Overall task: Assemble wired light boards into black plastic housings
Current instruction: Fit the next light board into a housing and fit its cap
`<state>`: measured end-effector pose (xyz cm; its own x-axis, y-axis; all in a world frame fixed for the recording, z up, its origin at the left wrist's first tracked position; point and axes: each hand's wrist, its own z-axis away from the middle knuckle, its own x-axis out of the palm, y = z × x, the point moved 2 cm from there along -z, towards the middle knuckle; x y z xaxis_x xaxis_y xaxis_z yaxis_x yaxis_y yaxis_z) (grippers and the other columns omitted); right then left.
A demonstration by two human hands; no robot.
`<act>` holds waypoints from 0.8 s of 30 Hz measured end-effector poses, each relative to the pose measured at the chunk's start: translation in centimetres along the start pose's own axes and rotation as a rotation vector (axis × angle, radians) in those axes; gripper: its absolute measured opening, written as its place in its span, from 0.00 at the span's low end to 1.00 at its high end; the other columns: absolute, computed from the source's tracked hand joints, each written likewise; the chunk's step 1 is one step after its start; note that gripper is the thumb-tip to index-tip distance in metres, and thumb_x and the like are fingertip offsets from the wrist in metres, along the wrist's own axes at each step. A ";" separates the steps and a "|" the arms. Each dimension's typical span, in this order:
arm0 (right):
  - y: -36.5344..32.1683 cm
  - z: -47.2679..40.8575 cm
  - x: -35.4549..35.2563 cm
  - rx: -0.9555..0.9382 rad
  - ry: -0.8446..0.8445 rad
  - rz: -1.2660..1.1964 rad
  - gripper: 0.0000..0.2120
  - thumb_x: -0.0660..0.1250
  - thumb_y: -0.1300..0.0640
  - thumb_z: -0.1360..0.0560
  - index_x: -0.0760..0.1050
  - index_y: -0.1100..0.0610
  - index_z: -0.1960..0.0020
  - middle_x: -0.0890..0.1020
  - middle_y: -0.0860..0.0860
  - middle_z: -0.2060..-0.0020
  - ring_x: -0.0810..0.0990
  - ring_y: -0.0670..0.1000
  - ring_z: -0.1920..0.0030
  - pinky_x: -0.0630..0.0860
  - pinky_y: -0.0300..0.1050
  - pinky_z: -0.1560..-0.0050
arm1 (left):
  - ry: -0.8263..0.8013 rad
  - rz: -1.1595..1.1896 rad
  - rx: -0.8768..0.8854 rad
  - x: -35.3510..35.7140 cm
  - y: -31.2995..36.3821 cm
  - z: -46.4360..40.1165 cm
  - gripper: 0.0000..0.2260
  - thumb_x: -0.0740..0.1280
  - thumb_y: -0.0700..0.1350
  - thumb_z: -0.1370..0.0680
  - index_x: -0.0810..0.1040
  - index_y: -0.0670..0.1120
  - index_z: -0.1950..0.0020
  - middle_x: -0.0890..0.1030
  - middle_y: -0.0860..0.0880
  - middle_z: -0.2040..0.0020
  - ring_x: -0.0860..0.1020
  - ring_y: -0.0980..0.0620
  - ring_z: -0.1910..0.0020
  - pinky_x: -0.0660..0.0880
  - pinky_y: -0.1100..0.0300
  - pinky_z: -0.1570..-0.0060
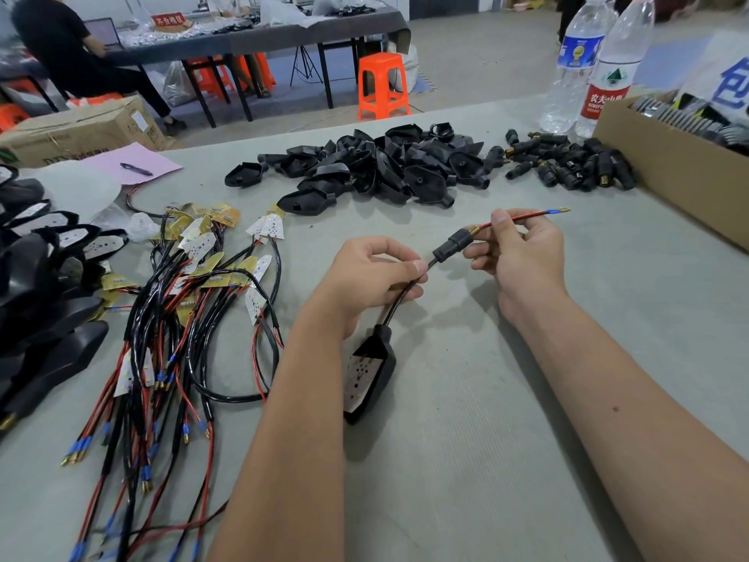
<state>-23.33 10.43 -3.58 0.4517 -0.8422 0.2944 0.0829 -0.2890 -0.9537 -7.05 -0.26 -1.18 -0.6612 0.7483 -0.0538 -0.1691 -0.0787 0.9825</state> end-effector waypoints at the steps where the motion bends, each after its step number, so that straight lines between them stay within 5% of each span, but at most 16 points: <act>1: 0.0 0.0 0.0 0.000 0.014 -0.006 0.05 0.62 0.59 0.15 0.72 0.58 0.50 0.85 0.51 0.69 0.81 0.50 0.73 0.75 0.39 0.75 | -0.042 -0.026 -0.015 -0.1 0.0 0.1 0.06 0.75 0.36 0.24 0.82 0.37 0.49 0.87 0.39 0.56 0.84 0.46 0.63 0.81 0.62 0.60; 7: 0.0 -0.1 0.0 0.070 -0.049 -0.048 0.06 0.68 0.59 0.18 0.78 0.60 0.53 0.84 0.53 0.68 0.82 0.50 0.70 0.78 0.38 0.70 | -0.018 -0.070 0.018 -0.3 -0.1 0.2 0.04 0.74 0.31 0.25 0.82 0.38 0.53 0.85 0.39 0.60 0.80 0.49 0.69 0.77 0.64 0.67; 24: -0.2 -0.1 0.2 0.092 -0.210 0.036 0.04 0.74 0.60 0.23 0.83 0.61 0.54 0.85 0.52 0.65 0.81 0.48 0.67 0.78 0.38 0.66 | 0.077 -0.022 0.086 -0.2 -0.9 -0.9 0.10 0.79 0.34 0.29 0.82 0.40 0.53 0.87 0.40 0.58 0.82 0.51 0.68 0.78 0.64 0.65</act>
<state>-23.35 10.30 -3.35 0.6304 -0.7349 0.2500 0.1394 -0.2097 -0.9678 -7.45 -0.89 -2.20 -0.7124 0.6965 -0.0859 -0.1230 -0.0034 0.9924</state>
